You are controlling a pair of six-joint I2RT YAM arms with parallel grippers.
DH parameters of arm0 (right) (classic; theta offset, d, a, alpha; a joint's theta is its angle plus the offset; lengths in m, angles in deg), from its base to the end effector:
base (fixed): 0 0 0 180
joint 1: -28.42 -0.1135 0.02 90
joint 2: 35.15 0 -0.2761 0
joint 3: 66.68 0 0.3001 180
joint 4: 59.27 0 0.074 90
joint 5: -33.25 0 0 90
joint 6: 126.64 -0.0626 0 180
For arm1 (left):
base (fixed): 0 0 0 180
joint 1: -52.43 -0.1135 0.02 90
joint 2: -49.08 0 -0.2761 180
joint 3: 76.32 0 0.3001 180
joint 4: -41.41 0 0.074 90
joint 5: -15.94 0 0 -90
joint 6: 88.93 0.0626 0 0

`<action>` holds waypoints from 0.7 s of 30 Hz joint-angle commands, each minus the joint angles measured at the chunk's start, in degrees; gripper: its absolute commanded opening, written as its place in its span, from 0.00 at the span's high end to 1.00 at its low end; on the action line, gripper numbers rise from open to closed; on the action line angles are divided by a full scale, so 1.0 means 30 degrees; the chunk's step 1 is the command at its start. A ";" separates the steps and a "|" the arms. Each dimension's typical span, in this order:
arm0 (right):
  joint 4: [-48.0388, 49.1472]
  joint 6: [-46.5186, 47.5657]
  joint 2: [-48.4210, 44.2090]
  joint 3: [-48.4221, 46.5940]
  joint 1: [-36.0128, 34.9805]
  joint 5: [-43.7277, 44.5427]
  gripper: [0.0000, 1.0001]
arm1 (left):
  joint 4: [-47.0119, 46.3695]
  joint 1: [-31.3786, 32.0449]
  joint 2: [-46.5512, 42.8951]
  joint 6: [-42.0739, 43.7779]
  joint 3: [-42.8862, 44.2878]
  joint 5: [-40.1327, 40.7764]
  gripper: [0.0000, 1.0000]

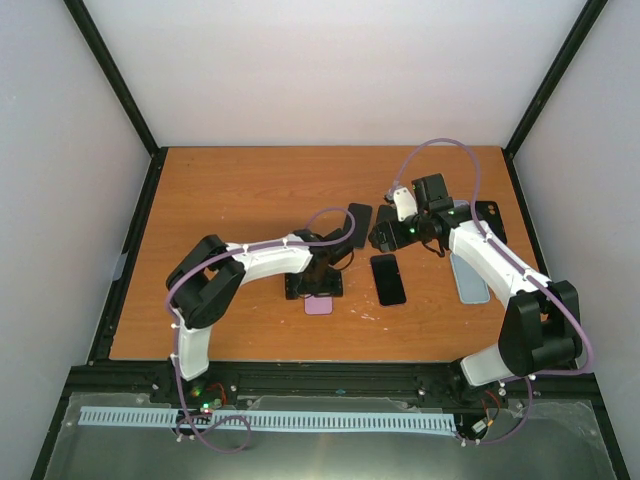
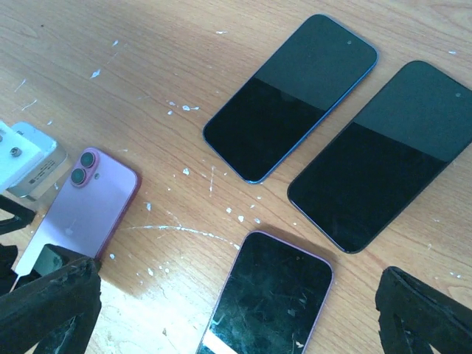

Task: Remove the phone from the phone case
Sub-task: Pick up the phone at the center of the board.

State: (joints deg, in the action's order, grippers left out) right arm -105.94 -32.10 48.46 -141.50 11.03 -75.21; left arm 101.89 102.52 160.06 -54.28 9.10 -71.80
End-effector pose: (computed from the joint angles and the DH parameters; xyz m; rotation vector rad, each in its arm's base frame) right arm 0.3390 0.1269 0.2322 -0.6079 2.4642 0.4975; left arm 0.2579 -0.3045 0.1056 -0.1429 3.0647 -0.0477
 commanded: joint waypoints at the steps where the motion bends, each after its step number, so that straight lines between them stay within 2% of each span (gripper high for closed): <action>1: 0.0269 0.0316 -0.0040 0.0147 0.0084 -0.0542 0.00 | 0.0732 0.0180 0.0848 -0.0774 0.1119 -0.0209 0.04; 10: 0.0009 0.0350 -0.0340 0.0343 0.0381 -0.1227 0.00 | 0.1660 -0.0015 0.3003 0.0221 0.3797 0.0475 0.13; 13: -0.0007 0.0154 -0.0602 0.0452 0.0660 -0.0898 0.00 | 0.1537 -0.0083 0.2957 0.0680 0.4027 0.0350 0.21; 16: -0.0036 0.0027 -0.0712 0.0589 0.1332 -0.1726 0.00 | 0.1168 -0.0076 0.2764 0.1335 0.3957 -0.0044 0.36; 21: -0.0428 -0.0016 -0.0193 0.0567 0.2630 -0.2993 0.00 | 0.1597 -0.0188 0.3073 0.2172 0.4490 -0.0009 0.41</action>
State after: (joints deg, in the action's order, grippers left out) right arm -106.25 -31.75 48.07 -140.13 16.63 -80.85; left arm 105.98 102.25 167.40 -50.96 19.99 -71.69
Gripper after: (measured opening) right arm 0.999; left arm 0.763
